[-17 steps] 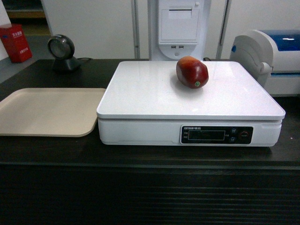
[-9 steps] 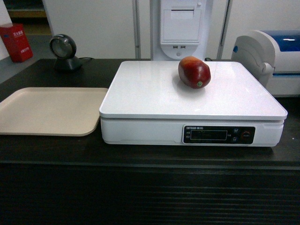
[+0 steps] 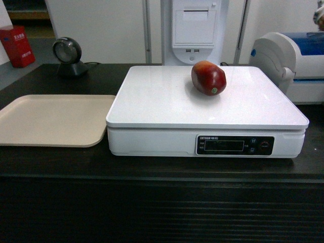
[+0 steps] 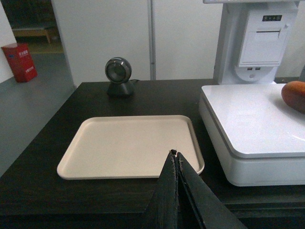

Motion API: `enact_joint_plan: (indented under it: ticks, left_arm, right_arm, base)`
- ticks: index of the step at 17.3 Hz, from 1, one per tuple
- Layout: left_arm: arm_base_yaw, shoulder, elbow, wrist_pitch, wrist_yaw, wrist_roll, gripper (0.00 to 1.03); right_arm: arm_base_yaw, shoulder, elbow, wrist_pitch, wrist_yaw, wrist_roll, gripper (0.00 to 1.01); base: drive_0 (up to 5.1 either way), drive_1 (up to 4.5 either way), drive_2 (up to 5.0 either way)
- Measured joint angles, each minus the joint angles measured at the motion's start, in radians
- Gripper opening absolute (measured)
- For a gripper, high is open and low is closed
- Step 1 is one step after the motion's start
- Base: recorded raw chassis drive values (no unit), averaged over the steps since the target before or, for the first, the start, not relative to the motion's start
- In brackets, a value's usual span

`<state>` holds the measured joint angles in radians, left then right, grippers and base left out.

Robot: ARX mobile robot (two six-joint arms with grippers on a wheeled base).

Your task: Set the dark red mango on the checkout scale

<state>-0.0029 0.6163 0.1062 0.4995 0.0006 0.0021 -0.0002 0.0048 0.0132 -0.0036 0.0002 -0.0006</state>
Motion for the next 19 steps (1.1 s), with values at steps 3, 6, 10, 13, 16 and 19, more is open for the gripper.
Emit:
enact_joint_plan:
  ticks: [3,6,10,13,16,19]
  left_arm:
    - [0.0,-0.082,-0.033,-0.042,0.0,0.0,0.02]
    - [0.0,-0.145,-0.053,-0.089,0.0,0.0,0.02]
    - [0.0,-0.215,-0.071,-0.127,0.0,0.0,0.02]
    - [0.0,-0.264,-0.097,-0.152,0.0,0.0,0.02]
    - [0.0,-0.342,-0.098,-0.222,0.0,0.0,0.02]
    - [0.0,-0.402,-0.097,-0.281,0.0,0.0,0.02]
  right_arm:
    - [0.0,0.0,0.0,0.0,0.0,0.0,0.98]
    - [0.0,0.0,0.0,0.0,0.0,0.0,0.98]
    - [0.0,0.0,0.0,0.0,0.0,0.0,0.98]
    - [0.0,0.0,0.0,0.0,0.0,0.0,0.98]
    - [0.0,0.0,0.0,0.0,0.0,0.0,0.98]
    - [0.0,0.0,0.0,0.0,0.0,0.0,0.98]
  base:
    - [0.0,0.0,0.0]
    - [0.0,0.0,0.0]
    - [0.0,0.0,0.0]
    - [0.0,0.0,0.0]
    - [0.0,0.0,0.0]
    - [0.0,0.0,0.0]
